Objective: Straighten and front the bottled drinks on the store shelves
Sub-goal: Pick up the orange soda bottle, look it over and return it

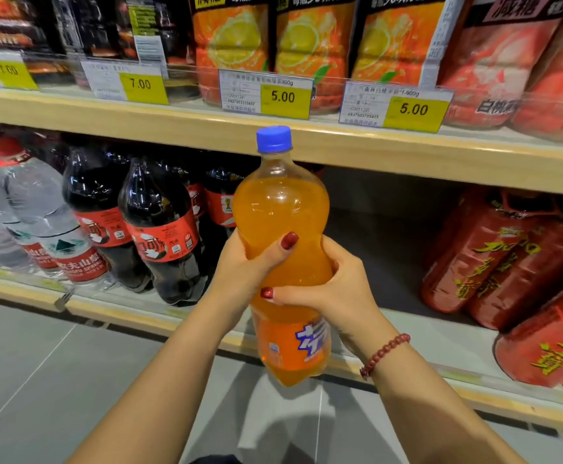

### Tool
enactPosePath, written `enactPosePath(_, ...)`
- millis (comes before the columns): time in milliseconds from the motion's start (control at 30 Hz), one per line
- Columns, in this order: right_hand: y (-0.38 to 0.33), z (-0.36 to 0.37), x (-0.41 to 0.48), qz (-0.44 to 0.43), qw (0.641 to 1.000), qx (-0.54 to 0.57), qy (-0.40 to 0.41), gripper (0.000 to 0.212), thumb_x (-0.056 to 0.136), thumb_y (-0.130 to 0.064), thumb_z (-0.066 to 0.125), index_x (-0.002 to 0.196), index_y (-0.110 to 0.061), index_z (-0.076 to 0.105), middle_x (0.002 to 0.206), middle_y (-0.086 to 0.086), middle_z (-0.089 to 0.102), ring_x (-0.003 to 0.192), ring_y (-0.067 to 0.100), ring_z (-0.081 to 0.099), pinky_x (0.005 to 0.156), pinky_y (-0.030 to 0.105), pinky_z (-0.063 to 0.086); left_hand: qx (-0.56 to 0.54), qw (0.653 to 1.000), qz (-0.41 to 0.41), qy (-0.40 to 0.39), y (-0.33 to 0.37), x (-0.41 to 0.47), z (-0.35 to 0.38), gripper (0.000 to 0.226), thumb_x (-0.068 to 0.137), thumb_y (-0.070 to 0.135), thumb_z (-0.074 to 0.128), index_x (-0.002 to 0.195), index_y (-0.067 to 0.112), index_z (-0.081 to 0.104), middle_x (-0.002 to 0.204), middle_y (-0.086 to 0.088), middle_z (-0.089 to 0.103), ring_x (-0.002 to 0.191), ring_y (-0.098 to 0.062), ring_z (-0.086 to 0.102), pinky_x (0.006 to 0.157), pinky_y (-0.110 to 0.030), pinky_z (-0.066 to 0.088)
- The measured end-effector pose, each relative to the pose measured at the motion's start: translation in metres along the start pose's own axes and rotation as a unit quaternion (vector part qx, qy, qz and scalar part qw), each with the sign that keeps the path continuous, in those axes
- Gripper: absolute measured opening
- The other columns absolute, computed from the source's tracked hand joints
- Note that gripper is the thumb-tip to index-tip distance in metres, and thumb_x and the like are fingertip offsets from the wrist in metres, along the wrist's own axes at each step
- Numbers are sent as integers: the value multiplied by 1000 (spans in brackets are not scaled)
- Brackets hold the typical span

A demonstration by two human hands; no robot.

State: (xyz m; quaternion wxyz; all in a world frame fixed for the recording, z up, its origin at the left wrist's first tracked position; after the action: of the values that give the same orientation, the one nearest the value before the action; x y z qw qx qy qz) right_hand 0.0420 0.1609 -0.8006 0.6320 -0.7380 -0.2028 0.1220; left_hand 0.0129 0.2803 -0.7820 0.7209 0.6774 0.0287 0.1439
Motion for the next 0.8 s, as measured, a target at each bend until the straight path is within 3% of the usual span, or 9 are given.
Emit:
enactPosePath(133, 7, 16, -16, 48, 996, 73, -34, 81, 43, -44, 94, 115, -32, 62, 102, -10, 74, 89, 14, 73, 73, 35, 61, 10, 999, -31, -29, -11, -11, -9, 99, 32, 84, 73, 118, 38, 52, 110, 15, 71, 105, -10, 67, 79, -25, 56)
enactPosePath(267, 30, 33, -30, 108, 980, 141, -92, 69, 51, -35, 90, 114, -25, 65, 103, 0, 76, 90, 23, 74, 73, 40, 61, -24, 996, -79, -42, -36, -22, -10, 95, 34, 77, 79, 116, 35, 55, 104, 14, 74, 98, -12, 70, 72, -23, 57)
enactPosePath(433, 63, 46, -29, 174, 960, 184, -117, 62, 57, -31, 88, 115, -24, 66, 105, 5, 75, 93, 29, 73, 79, 45, 59, -59, 989, -138, 4, -71, -28, -16, 49, 66, 53, 73, 109, 35, 60, 95, 11, 76, 87, -12, 73, 63, -22, 57)
enactPosePath(533, 76, 53, -24, 201, 952, 193, -125, 66, 53, -37, 89, 114, -26, 65, 103, 3, 75, 91, 26, 73, 76, 41, 60, -56, 985, -164, 24, -83, -27, -22, 61, 56, 59, 74, 110, 34, 62, 99, 5, 76, 89, -16, 73, 69, -30, 59)
enactPosePath(633, 73, 56, -24, 224, 944, 206, -126, 65, 58, -32, 88, 117, -24, 63, 105, 4, 75, 93, 28, 73, 79, 45, 60, -45, 981, -184, 37, -77, -27, -26, 71, 55, 58, 78, 116, 27, 62, 108, -3, 74, 96, -23, 72, 82, -40, 58)
enactPosePath(800, 55, 44, -48, 280, 926, 236, -88, 67, 55, -34, 89, 116, -28, 63, 102, 1, 76, 90, 25, 74, 75, 41, 60, -46, 970, -239, 24, -57, -37, -13, 44, 70, 49, 71, 109, 29, 65, 109, -5, 74, 96, -23, 72, 80, -37, 59)
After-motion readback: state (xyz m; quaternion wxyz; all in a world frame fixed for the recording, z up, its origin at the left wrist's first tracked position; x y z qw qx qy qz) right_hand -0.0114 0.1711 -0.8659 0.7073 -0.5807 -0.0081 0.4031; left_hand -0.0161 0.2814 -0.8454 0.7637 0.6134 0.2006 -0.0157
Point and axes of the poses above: each hand's wrist, its own x-axis towards the middle knuckle, its own z-axis out of the palm, y = z × x, the point moved 10 cm from there along x, towards the middle knuckle
